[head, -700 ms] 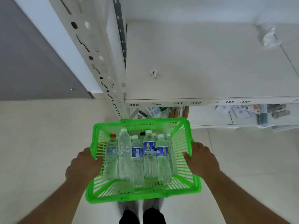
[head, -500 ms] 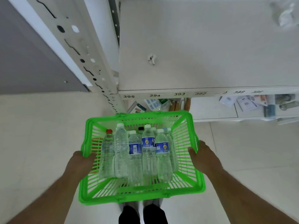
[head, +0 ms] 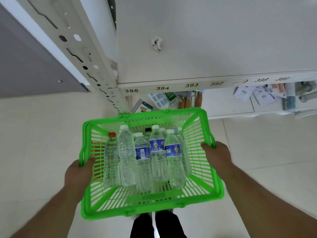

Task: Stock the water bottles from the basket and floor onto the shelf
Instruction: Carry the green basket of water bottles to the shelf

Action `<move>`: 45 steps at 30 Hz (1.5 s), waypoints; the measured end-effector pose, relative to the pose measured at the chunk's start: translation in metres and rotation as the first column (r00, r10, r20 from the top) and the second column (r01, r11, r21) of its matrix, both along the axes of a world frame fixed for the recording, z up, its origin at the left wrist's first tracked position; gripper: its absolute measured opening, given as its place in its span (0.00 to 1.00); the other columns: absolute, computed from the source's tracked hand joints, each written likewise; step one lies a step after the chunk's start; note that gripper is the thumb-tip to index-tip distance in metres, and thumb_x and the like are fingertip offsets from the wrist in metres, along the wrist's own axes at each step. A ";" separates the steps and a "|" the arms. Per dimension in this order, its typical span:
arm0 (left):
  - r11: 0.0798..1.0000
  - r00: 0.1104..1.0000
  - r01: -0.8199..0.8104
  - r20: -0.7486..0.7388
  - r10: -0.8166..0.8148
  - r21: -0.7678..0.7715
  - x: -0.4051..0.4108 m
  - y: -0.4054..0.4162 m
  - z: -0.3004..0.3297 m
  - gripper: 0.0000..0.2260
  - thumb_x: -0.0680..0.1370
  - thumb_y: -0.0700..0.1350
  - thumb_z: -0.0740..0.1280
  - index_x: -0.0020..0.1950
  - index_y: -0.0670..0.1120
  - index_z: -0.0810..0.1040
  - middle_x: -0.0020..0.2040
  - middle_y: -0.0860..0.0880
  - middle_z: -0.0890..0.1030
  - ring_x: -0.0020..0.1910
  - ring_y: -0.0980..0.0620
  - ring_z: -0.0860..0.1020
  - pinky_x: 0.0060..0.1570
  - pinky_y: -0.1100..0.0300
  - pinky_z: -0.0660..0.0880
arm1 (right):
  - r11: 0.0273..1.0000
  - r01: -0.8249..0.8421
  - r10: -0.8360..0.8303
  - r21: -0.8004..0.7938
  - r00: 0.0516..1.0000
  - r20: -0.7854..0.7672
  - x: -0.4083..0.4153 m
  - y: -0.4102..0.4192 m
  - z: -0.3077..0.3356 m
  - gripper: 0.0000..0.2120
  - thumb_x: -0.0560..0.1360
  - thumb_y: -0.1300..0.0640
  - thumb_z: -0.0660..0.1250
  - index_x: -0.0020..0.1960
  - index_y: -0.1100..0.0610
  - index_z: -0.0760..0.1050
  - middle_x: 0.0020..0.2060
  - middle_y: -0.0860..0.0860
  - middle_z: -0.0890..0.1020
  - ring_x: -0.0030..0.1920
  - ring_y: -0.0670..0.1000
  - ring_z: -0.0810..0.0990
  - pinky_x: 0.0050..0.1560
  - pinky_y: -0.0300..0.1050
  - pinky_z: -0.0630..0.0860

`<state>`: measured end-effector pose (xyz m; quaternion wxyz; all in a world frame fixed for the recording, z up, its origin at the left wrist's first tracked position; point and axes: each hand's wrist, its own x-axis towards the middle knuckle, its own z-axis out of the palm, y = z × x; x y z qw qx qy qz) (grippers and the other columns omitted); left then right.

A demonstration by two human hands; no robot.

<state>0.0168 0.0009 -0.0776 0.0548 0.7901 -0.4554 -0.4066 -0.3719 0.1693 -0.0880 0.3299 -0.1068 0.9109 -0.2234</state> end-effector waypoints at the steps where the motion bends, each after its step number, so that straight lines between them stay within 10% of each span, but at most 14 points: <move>1: 1.000 1.000 -0.004 0.004 0.004 -0.007 0.000 0.003 0.003 0.14 0.77 0.56 0.68 0.42 0.45 0.77 0.39 0.42 0.80 0.36 0.44 0.77 0.37 0.53 0.72 | 1.000 -0.007 0.007 -0.002 1.000 -0.007 0.000 0.002 0.004 0.17 0.74 0.46 0.70 0.36 0.59 0.75 0.26 0.52 0.74 0.27 0.54 0.74 0.28 0.43 0.66; 22: 0.931 0.924 0.355 -0.118 -0.363 -0.086 -0.068 0.061 0.199 0.12 0.77 0.51 0.69 0.38 0.46 0.76 0.36 0.43 0.80 0.34 0.45 0.78 0.33 0.57 0.72 | 0.914 0.392 -0.402 -0.100 0.910 -0.102 0.014 0.188 0.199 0.16 0.70 0.49 0.73 0.36 0.62 0.76 0.26 0.54 0.77 0.29 0.54 0.77 0.27 0.42 0.66; 31: 0.731 0.728 0.669 -0.083 -0.681 -0.132 -0.212 0.129 0.232 0.10 0.78 0.50 0.69 0.47 0.44 0.77 0.35 0.47 0.77 0.33 0.49 0.75 0.31 0.59 0.67 | 0.752 0.641 -0.658 -0.155 0.744 -0.114 -0.023 0.339 0.230 0.17 0.71 0.49 0.74 0.37 0.63 0.76 0.26 0.55 0.76 0.29 0.55 0.76 0.27 0.42 0.65; 38: 0.508 0.510 0.852 -0.024 -0.860 -0.127 -0.359 0.231 0.253 0.16 0.77 0.52 0.69 0.56 0.41 0.81 0.51 0.37 0.82 0.50 0.39 0.80 0.53 0.47 0.77 | 0.550 0.808 -0.832 -0.211 0.551 -0.061 -0.069 0.480 0.241 0.15 0.71 0.51 0.73 0.36 0.62 0.76 0.26 0.55 0.76 0.29 0.57 0.76 0.29 0.44 0.68; 45: 0.309 0.308 0.937 -0.029 -0.951 -0.164 -0.489 0.343 0.265 0.12 0.77 0.50 0.70 0.38 0.43 0.80 0.30 0.46 0.80 0.30 0.49 0.77 0.30 0.60 0.72 | 0.373 0.898 -0.928 -0.233 0.362 -0.090 -0.114 0.599 0.256 0.16 0.69 0.50 0.74 0.37 0.63 0.77 0.27 0.56 0.77 0.30 0.57 0.77 0.31 0.46 0.70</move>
